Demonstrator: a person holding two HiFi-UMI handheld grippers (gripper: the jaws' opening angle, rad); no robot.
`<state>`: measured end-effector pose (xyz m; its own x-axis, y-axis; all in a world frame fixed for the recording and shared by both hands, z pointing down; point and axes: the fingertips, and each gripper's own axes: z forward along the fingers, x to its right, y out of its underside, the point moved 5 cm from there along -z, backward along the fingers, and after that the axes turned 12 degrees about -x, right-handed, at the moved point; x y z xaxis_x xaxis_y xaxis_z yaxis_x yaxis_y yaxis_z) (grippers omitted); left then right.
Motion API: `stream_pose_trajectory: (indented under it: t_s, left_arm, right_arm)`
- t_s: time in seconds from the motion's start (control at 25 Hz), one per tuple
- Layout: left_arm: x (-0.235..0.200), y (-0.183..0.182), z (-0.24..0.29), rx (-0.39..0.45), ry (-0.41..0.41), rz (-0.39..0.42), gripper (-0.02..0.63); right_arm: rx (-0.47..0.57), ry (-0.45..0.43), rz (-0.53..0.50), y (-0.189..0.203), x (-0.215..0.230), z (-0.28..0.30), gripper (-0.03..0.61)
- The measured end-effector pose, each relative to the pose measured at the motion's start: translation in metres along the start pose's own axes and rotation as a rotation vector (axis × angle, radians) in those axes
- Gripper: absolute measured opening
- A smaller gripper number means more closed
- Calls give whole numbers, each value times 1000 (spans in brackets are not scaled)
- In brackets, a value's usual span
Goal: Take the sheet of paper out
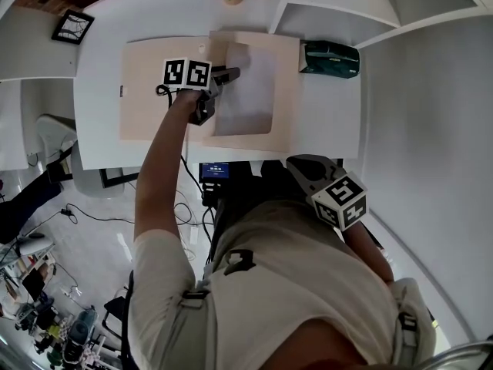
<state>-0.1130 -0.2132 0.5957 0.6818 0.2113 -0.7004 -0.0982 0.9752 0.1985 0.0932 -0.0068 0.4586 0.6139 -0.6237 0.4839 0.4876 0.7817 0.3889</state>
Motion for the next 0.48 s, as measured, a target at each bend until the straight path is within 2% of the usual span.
stream_pose_trajectory:
  t_s: [0.12, 0.24, 0.36, 0.48]
  left_arm:
    - [1, 1, -4, 40, 153, -100, 201]
    - [4, 1, -9, 70, 250, -121, 202]
    - [10, 1, -9, 85, 234, -40, 246]
    - [17, 6, 0, 54, 121, 104, 254]
  right_arm:
    - [0, 2, 5, 1, -1, -1, 18]
    - [-4, 1, 4, 1, -3, 0, 18]
    - [-6, 0, 0, 1, -3, 1, 18]
    - [-7, -2, -6, 2, -3, 2, 18]
